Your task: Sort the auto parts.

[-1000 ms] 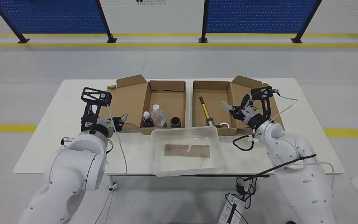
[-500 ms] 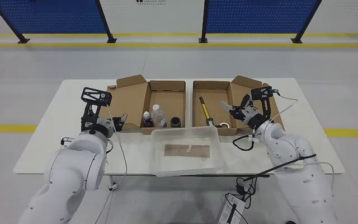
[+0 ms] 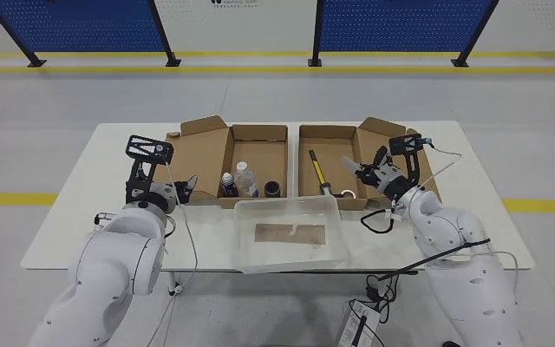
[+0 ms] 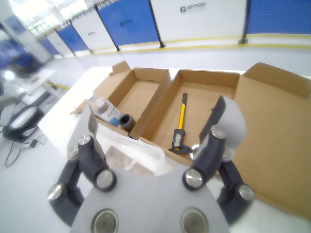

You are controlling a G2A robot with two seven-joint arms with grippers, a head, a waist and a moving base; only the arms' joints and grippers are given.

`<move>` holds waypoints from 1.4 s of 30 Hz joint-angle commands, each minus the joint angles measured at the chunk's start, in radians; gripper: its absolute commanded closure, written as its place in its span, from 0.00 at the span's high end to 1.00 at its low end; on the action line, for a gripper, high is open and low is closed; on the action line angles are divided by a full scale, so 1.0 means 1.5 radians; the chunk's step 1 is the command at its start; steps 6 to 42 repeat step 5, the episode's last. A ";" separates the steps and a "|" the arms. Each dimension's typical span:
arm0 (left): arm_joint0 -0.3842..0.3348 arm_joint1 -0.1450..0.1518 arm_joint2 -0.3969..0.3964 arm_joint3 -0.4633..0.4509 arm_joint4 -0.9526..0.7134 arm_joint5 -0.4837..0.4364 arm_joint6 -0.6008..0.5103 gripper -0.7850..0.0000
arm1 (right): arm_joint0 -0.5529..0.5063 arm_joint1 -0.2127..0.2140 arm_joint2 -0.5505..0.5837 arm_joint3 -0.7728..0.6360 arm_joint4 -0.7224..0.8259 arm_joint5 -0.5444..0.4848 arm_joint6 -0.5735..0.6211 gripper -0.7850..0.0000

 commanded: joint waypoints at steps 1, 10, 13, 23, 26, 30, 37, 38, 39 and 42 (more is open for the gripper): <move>0.000 0.000 0.000 0.000 0.000 0.000 0.000 1.00 | 0.000 0.000 0.000 0.000 0.000 0.000 0.000 1.00; 0.000 0.000 0.000 0.000 0.000 0.000 0.000 1.00 | 0.000 0.000 0.000 0.000 0.000 0.000 0.000 1.00; 0.000 0.000 0.000 0.000 0.000 0.000 0.000 1.00 | 0.000 0.000 0.000 0.000 0.000 0.000 0.000 1.00; 0.000 0.000 0.000 0.000 0.000 0.000 0.000 1.00 | 0.000 0.000 0.000 0.000 0.000 0.000 0.000 1.00; 0.000 0.000 0.000 0.000 0.000 0.000 0.000 1.00 | 0.000 0.000 0.000 0.000 0.000 0.000 0.000 1.00; 0.000 0.000 0.000 0.000 0.000 0.000 0.000 1.00 | 0.000 0.000 0.000 0.000 0.000 0.000 0.000 1.00; 0.000 0.000 0.000 0.000 0.000 0.000 0.000 1.00 | 0.000 0.000 0.000 0.000 0.000 0.000 0.000 1.00; 0.000 0.000 0.000 0.000 0.000 0.000 0.000 1.00 | 0.000 0.000 0.000 0.000 0.000 0.000 0.000 1.00; 0.000 0.000 0.000 0.000 0.000 0.000 0.000 1.00 | 0.000 0.000 0.000 0.000 0.000 0.000 0.000 1.00; 0.000 0.000 0.000 0.000 0.000 0.000 0.000 1.00 | 0.000 0.000 0.000 0.000 0.000 0.000 0.000 1.00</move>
